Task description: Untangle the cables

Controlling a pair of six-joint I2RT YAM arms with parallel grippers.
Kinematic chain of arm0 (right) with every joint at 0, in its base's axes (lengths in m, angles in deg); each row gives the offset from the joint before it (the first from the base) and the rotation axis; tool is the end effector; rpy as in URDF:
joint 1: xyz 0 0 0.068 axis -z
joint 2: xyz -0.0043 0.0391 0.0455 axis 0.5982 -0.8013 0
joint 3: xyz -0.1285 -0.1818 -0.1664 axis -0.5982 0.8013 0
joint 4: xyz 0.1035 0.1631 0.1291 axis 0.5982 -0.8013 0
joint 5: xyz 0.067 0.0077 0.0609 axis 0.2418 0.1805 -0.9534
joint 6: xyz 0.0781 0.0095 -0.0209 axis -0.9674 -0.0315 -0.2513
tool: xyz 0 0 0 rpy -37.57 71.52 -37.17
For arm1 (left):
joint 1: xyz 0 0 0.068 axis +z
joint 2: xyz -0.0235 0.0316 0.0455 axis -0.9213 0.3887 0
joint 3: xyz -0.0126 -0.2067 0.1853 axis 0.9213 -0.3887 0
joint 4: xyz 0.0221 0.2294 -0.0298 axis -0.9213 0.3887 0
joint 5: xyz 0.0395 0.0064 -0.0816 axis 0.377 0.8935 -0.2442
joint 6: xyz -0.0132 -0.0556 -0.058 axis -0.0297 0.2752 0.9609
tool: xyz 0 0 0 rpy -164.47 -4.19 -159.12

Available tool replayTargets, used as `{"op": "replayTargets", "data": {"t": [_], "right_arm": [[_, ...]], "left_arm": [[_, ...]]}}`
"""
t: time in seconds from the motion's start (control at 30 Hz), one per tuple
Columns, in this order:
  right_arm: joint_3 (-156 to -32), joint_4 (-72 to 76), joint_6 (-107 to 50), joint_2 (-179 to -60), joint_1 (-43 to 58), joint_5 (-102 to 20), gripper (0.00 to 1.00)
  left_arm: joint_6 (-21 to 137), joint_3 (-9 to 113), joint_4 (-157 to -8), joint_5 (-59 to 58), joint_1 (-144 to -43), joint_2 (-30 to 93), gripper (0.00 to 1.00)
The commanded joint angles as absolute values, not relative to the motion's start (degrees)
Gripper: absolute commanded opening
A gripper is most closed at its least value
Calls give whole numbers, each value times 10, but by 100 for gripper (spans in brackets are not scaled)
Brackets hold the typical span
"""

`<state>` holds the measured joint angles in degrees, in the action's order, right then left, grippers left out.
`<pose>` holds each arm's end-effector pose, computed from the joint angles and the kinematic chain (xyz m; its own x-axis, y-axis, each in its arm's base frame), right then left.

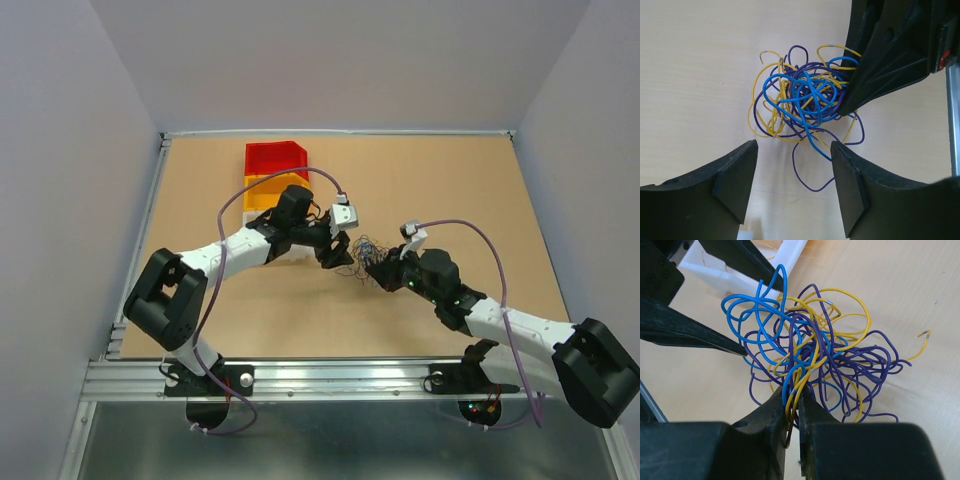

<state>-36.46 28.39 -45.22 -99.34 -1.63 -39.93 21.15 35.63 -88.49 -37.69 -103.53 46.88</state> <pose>0.1718 0.1458 0.2056 -0.4909 0.1223 -0.8626 -0.5484 0.7260 0.4150 0.2453 -0.2433 0.2548 0.0705 0.3234 -0.9436 0.9942 0.0542 0.0929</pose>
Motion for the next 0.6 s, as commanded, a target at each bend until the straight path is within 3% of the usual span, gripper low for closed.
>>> {"op": "replayTargets", "data": {"t": [0.0, 0.03, 0.13, 0.17, 0.2, 0.37, 0.57], "right_arm": [[-403, 311, -446, -996, -25, -392, 11], [-403, 312, -445, -998, -26, -392, 11], [-403, 316, -446, -1007, -26, -391, 11], [-401, 319, -447, -1009, -26, -389, 11], [-401, 319, -447, -1010, -27, -385, 11], [-382, 319, -462, -1008, -26, -318, 15], [-314, 318, -499, -941, -26, -105, 23]], "left_arm": [[225, 381, -891, -364, -1047, 476, 68], [224, 382, -891, -367, -1047, 476, 65], [218, 380, -891, -367, -1050, 472, 37], [216, 378, -891, -365, -1050, 473, 14], [215, 377, -891, -363, -1050, 470, 0], [226, 367, -912, -318, -1047, 439, 0], [285, 324, -999, -239, -1014, 383, 0]]}}
